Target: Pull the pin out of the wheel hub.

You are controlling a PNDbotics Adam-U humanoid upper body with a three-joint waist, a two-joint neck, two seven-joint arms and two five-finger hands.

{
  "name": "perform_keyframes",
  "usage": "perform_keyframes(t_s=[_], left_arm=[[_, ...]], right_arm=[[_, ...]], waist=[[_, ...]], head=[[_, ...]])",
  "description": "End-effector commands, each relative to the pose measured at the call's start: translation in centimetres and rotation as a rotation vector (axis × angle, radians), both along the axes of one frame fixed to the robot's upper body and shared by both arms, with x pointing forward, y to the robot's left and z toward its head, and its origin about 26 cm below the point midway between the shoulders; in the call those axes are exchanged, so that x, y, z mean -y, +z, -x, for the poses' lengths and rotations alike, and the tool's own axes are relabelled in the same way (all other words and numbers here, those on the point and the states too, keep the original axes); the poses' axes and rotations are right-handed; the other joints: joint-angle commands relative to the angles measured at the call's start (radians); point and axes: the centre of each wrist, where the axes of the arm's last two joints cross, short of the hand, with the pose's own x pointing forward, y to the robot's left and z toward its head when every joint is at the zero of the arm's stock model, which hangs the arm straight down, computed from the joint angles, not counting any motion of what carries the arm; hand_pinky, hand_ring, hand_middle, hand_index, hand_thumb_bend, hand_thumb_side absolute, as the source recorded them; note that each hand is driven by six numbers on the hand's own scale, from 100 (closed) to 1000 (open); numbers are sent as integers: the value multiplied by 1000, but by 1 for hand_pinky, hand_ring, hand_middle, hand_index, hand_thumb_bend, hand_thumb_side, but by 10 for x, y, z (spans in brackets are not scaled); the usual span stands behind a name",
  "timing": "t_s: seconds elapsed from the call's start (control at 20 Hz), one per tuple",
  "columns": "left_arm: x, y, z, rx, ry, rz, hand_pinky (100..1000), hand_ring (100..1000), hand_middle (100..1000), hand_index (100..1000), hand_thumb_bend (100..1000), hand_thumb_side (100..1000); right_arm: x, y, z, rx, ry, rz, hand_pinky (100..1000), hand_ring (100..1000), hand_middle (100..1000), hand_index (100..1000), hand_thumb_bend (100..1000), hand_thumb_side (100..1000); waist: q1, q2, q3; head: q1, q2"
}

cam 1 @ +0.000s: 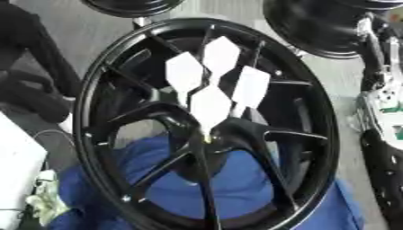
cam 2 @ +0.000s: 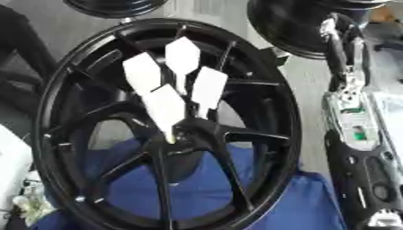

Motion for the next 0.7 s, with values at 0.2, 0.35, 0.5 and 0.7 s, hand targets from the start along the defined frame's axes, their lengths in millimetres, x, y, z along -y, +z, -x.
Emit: perform_keyframes(t_s=[0.2, 0.35, 0.5, 0.7], left_arm=[[-10, 6, 2, 13, 19, -42, 637, 694, 660, 708, 166, 869], [-13, 4, 3, 5, 24, -50, 636, 694, 660, 708, 166, 870], [-15, 3, 3, 1, 29, -56, 636, 694, 660, 708, 166, 871], [-16, 3, 4, -3, 31, -64, 636, 695, 661, 708, 165, 872]], right_arm=[[12, 66, 7, 21, 32, 239, 796, 736, 787, 821, 130, 520], [9, 96, 14, 29, 53, 347, 797, 737, 782, 820, 140, 511], [8, 121, 21, 13, 84, 451, 797, 737, 777, 818, 158, 514], [7, 145, 31, -52, 125, 593, 798, 738, 770, 818, 203, 539]], waist=[[1, -38, -9], [-3, -42, -13], [-7, -45, -16], [-13, -46, -17]], head=[[0, 18], [-3, 26], [-1, 32], [0, 34]])
